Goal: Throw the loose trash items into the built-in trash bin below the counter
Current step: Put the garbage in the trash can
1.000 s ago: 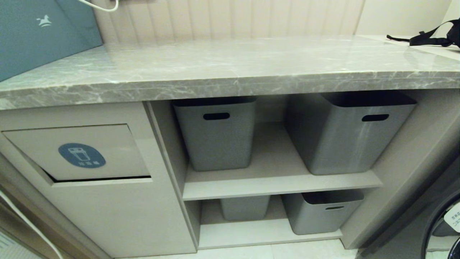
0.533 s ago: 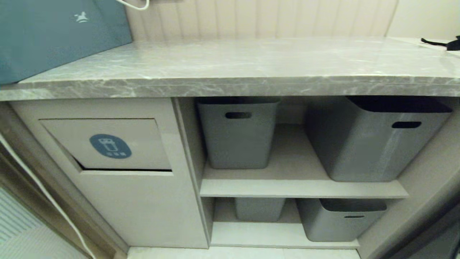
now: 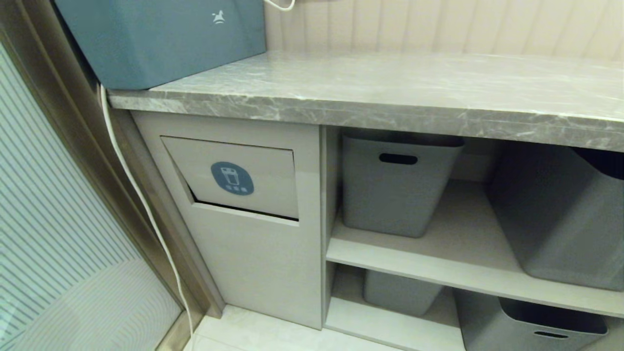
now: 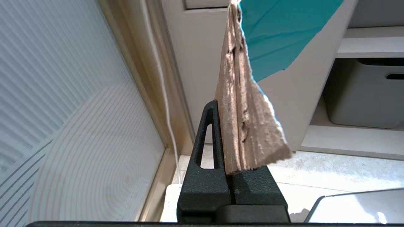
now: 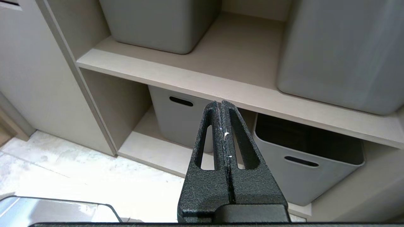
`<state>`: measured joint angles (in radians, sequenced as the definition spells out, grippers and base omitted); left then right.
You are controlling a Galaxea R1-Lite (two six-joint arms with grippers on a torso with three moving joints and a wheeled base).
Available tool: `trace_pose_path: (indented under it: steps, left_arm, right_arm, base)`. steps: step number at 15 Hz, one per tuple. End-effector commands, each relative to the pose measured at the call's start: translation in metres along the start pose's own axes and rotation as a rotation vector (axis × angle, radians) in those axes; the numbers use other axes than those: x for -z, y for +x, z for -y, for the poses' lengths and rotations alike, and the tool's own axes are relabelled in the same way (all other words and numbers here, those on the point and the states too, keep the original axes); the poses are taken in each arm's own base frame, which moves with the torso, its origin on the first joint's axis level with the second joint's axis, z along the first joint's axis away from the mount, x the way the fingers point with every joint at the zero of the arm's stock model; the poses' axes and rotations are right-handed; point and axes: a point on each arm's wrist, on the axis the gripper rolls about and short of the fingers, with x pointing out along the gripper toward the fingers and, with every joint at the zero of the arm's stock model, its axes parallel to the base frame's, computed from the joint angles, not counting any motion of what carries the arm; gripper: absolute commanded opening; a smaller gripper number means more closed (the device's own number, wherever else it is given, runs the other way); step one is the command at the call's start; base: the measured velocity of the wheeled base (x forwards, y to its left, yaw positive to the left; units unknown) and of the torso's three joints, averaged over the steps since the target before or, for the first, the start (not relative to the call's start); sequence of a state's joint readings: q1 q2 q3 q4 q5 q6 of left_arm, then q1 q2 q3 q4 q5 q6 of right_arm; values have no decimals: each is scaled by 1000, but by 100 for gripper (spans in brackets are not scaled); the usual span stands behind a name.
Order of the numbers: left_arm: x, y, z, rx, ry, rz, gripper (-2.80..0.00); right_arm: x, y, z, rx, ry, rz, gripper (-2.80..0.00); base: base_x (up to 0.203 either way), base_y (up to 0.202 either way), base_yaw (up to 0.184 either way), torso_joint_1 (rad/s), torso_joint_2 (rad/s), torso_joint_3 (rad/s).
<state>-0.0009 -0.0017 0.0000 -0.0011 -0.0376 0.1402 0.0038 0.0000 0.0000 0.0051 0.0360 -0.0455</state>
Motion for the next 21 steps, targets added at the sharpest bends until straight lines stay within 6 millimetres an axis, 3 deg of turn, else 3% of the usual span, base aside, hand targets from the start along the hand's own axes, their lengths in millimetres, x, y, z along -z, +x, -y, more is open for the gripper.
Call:
trace_pose_path:
  steps: [1, 3, 5, 7, 9, 13, 16, 21]
  left_arm:
    - [-2, 0, 0, 22, 14, 17, -280]
    - [-28, -3, -2, 55, 3, 61, -280]
    - [-62, 9, -7, 102, -50, 16, -280]
    - [-96, 46, -12, 142, -174, -94, -280]
    - [-111, 92, -14, 155, -312, -218, -280]
    - [-107, 183, -14, 57, -643, -370, -280]
    - [-101, 216, -8, 18, -995, -342, -280]
    - [-112, 269, 7, 15, -1349, -367, -280]
  right_arm:
    - [0, 0, 0, 0, -1, 1, -280]
    - [0, 0, 0, 0, -1, 1, -280]
    - [0, 0, 0, 1, 1, 0, -280]
    - [0, 0, 0, 0, 1, 2, -280]
    - [0, 0, 0, 1, 1, 2, -280]
    - [0, 0, 0, 0, 1, 2, -280]
    - [0, 0, 0, 1, 1, 1, -280]
    - [0, 0, 0, 1, 1, 2, -280]
  base:
    - [0, 0, 0, 0, 0, 0]
    - [0, 0, 0, 0, 0, 0]
    - [0, 0, 0, 0, 0, 0]
    - [0, 0, 0, 0, 0, 0]
    - [0, 0, 0, 0, 0, 0]
    - [0, 0, 0, 0, 0, 0]
    - [0, 0, 0, 0, 0, 0]
    - [0, 0, 0, 0, 0, 0]
